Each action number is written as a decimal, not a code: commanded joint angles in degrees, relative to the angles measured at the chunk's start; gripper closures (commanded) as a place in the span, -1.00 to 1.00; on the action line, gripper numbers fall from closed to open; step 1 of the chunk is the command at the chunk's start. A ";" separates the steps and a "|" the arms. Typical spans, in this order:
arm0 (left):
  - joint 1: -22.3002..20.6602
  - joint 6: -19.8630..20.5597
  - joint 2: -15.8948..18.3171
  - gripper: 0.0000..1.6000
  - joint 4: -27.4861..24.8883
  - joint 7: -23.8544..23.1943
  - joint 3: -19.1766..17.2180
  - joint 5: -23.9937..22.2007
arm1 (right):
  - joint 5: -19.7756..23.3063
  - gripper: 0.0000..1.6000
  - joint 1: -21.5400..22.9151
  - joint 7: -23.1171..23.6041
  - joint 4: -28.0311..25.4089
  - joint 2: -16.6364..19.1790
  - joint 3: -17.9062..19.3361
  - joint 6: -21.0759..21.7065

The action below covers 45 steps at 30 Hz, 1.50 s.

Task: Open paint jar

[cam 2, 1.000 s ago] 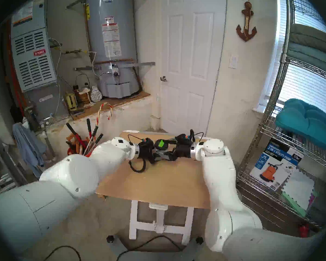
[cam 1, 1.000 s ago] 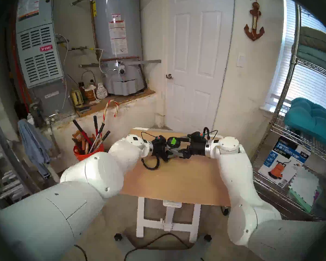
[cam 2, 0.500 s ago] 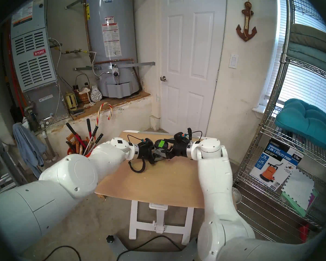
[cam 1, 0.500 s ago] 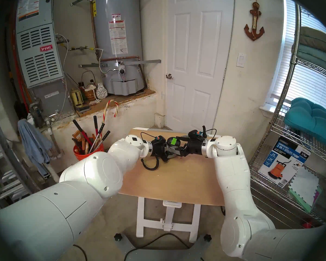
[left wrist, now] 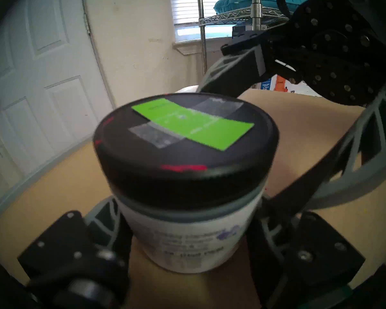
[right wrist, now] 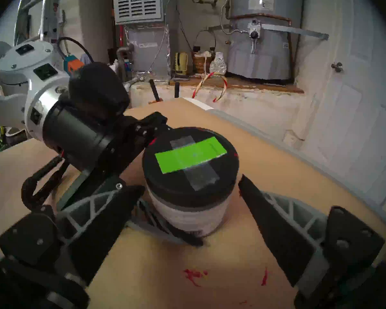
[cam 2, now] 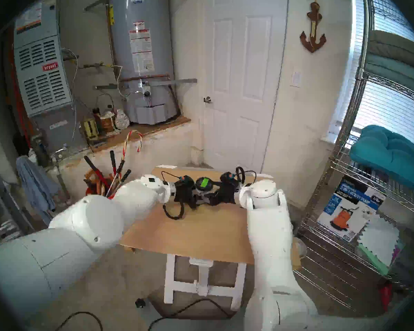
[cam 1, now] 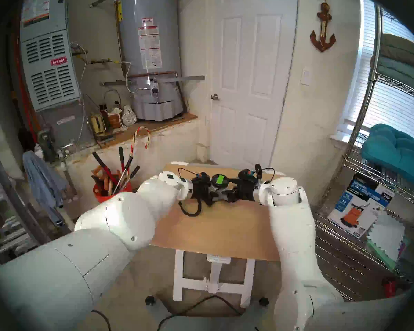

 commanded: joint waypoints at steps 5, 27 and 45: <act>-0.28 0.36 0.31 1.00 -0.14 0.69 -0.07 -0.01 | 4.11 -1.00 0.00 -1.29 -2.24 -4.60 2.67 0.56; -0.28 0.57 0.35 1.00 -0.13 0.94 -0.16 -0.04 | 9.13 -1.00 -2.97 -2.79 -1.96 -4.10 1.85 -4.21; -0.31 0.44 0.53 1.00 -0.08 0.68 -0.23 -0.05 | 11.11 -1.00 -3.79 -5.80 0.51 -3.71 0.55 -9.37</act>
